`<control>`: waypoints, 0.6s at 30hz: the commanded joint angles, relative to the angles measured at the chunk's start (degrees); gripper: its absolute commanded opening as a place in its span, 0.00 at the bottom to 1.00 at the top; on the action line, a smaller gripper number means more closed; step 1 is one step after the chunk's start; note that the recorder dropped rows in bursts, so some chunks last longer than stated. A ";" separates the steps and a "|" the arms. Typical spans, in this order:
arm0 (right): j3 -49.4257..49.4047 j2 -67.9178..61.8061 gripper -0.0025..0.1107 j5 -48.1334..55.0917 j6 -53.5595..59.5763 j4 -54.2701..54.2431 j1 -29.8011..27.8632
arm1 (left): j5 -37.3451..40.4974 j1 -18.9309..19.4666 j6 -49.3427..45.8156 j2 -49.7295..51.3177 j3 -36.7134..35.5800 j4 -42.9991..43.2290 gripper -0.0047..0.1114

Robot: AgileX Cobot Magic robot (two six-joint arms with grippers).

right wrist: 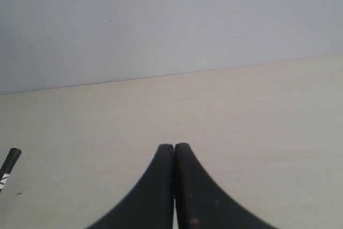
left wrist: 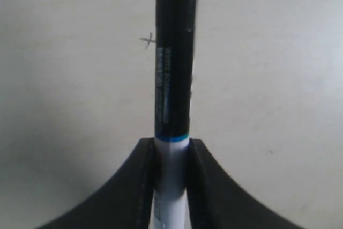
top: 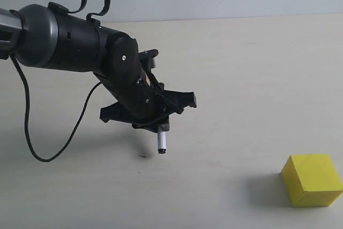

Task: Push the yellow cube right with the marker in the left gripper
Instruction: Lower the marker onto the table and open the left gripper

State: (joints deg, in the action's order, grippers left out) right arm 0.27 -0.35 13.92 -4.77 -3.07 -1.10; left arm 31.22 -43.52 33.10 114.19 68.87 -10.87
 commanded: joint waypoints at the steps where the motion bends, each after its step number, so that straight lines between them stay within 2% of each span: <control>1: -0.27 0.35 0.02 -0.24 0.17 0.22 -0.19 | 0.81 0.99 0.32 1.25 0.59 -0.46 0.04; 14: -0.27 0.35 0.02 -0.24 0.17 0.22 -0.19 | 1.22 1.38 0.32 3.03 0.59 -0.74 0.04; 16: -0.27 0.35 0.02 -0.24 0.17 0.22 -0.19 | 1.22 1.38 0.32 3.21 0.59 -0.74 0.08; 18: -0.27 0.35 0.02 -0.24 0.17 0.22 -0.19 | 1.22 1.38 0.32 3.25 0.59 -0.74 0.17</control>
State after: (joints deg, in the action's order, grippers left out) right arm 0.27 -0.35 13.92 -4.77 -3.07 -1.10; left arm 32.39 -42.33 33.21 116.90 69.41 -11.48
